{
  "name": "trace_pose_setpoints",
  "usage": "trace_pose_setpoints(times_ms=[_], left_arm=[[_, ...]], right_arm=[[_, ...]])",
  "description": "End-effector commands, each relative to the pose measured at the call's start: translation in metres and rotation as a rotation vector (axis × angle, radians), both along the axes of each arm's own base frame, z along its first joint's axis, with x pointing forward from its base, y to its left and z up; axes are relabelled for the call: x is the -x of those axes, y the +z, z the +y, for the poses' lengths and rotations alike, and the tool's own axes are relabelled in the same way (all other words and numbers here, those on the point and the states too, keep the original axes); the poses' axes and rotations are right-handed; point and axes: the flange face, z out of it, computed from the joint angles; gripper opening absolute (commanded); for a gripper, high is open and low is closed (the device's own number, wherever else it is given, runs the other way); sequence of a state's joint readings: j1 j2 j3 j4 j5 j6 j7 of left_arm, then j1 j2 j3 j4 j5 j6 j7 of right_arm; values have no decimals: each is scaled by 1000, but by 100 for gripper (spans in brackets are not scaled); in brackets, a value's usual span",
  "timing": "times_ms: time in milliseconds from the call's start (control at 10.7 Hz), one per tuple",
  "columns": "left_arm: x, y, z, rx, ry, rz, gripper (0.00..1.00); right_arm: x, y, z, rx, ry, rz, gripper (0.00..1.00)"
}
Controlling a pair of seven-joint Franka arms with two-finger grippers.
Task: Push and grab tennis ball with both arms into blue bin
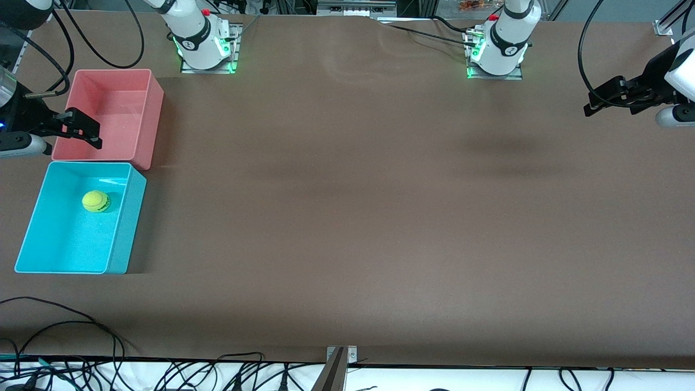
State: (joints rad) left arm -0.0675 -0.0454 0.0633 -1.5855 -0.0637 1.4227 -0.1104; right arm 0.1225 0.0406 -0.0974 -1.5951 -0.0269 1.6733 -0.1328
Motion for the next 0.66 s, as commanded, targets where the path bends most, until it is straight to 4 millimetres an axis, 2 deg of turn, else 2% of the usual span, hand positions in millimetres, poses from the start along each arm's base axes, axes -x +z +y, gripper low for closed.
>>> trace_pose_setpoints(times_ms=[0, 94, 187, 281, 468, 562], left_arm=[[-5, 6, 2, 5, 2, -12, 100], [-5, 6, 1, 5, 1, -12, 100], [-5, 6, 1, 5, 1, -13, 100], [-5, 6, 1, 5, 1, -13, 100], [-5, 6, 1, 6, 1, -13, 100], [-5, 7, 0, 5, -2, -15, 100]], right_arm=[[2, 12, -3, -25, -32, -1, 100], [2, 12, -11, -66, -58, -3, 100], [2, 13, -3, -82, -53, -8, 100], [3, 13, -4, -83, -57, 1, 100], [6, 11, -26, -89, -95, 27, 100], [8, 12, -28, -85, -97, 27, 100]])
